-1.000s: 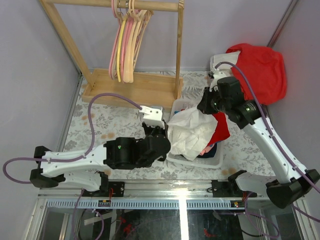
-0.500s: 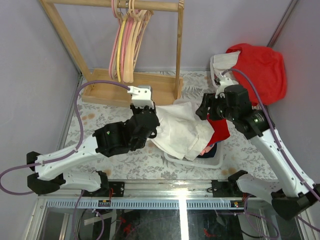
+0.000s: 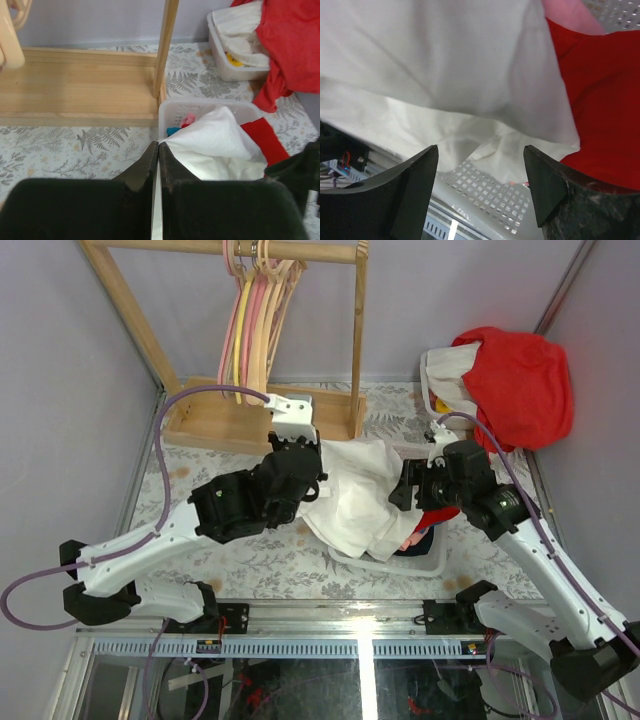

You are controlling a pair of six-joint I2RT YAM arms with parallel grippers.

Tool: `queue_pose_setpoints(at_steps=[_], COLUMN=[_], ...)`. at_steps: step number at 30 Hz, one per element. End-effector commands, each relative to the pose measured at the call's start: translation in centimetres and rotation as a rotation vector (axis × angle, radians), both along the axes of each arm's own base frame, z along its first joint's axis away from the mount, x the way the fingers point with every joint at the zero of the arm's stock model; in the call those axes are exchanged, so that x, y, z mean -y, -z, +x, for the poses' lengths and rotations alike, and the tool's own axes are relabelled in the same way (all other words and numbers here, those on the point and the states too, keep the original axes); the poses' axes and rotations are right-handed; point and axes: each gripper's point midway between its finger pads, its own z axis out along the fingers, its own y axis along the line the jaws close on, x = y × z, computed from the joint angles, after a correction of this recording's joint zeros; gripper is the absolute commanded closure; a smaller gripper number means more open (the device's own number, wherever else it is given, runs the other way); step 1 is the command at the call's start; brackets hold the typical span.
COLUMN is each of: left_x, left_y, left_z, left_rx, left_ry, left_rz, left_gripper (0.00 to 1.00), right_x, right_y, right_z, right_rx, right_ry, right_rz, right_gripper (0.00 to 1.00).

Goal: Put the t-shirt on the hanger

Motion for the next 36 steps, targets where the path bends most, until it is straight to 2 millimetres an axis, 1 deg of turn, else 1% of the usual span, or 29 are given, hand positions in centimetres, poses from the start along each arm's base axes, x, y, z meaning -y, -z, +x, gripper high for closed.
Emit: queue_pose_setpoints(at_steps=[1, 3, 7, 9, 10, 12, 13, 14, 17, 18, 19, 21, 23, 24, 25, 27, 29, 30, 32, 34, 36], left_x=[-0.5, -0.8, -1.5, -1.5, -1.5, -1.4, -1.4, -1.5, -2.1, -2.3, -2.3, -2.2, -1.6, -1.3, -0.9, 0.0, 0.8, 1.4, 3.0, 4.3, 5.4], left_y=[-4.5, -5.8, -8.6, -9.5, -10.0, -10.4, -10.5, -10.6, -10.9, -11.0, -10.9, -10.3, -8.7, -7.4, -6.0, -2.6, 1.1, 2.6, 5.6, 7.9, 9.7], left_z=[-0.1, -0.4, -1.2, -1.5, -1.6, -1.8, -1.8, -1.8, -2.0, -2.1, -2.1, -2.2, -2.2, -2.1, -2.2, -2.3, -2.4, -2.6, -3.1, -3.3, -3.4], left_rx=[0.052, 0.058, 0.078, 0.084, 0.086, 0.090, 0.091, 0.092, 0.096, 0.098, 0.097, 0.083, 0.051, 0.029, 0.006, -0.049, -0.104, -0.130, -0.177, -0.205, -0.222], left_ry=[0.017, 0.032, 0.072, 0.097, 0.106, 0.122, 0.123, 0.123, 0.118, 0.118, 0.119, 0.125, 0.131, 0.134, 0.140, 0.149, 0.162, 0.176, 0.225, 0.257, 0.270], left_rz=[-0.077, -0.101, -0.141, -0.146, -0.151, -0.155, -0.154, -0.153, -0.149, -0.149, -0.149, -0.142, -0.120, -0.104, -0.092, -0.056, -0.030, -0.033, -0.029, -0.016, 0.014], left_gripper=[1.00, 1.00, 1.00, 1.00, 1.00, 1.00, 1.00, 1.00, 1.00, 1.00, 1.00, 1.00, 1.00, 0.97, 0.91, 0.67, 0.44, 0.36, 0.29, 0.26, 0.23], right_x=[1.0, 1.5, 2.7, 2.1, 1.6, 0.7, 0.5, 0.5, 0.8, 0.9, 1.0, 1.4, 1.6, 1.7, 2.0, 3.1, 3.9, 4.1, 4.4, 4.3, 4.3], right_y=[0.9, 1.1, 0.3, 0.1, 0.2, 0.5, 0.6, 0.3, -0.9, -1.0, -1.0, 0.1, 0.9, 1.3, 1.6, 2.2, 2.3, 2.0, 1.3, 0.1, -1.0], right_z=[2.4, 3.1, 4.2, 4.9, 5.3, 5.9, 6.3, 6.6, 7.2, 7.4, 7.7, 8.1, 7.8, 7.5, 7.2, 6.7, 6.2, 6.0, 5.6, 5.2, 4.8], right_rx=[0.047, 0.065, 0.120, 0.140, 0.136, 0.126, 0.130, 0.146, 0.210, 0.221, 0.219, 0.168, 0.121, 0.109, 0.106, 0.108, 0.115, 0.120, 0.130, 0.154, 0.178], right_ry=[0.093, 0.137, 0.209, 0.196, 0.185, 0.159, 0.161, 0.168, 0.197, 0.196, 0.198, 0.213, 0.208, 0.205, 0.211, 0.245, 0.263, 0.268, 0.272, 0.266, 0.262], right_rz=[-0.063, -0.080, -0.110, -0.092, -0.085, -0.071, -0.069, -0.064, -0.050, -0.057, -0.073, -0.133, -0.169, -0.175, -0.178, -0.209, -0.226, -0.229, -0.222, -0.189, -0.163], right_gripper=[0.23, 0.22, 0.20, 0.20, 0.20, 0.26, 0.30, 0.31, 0.24, 0.22, 0.22, 0.22, 0.22, 0.22, 0.22, 0.22, 0.21, 0.21, 0.21, 0.21, 0.21])
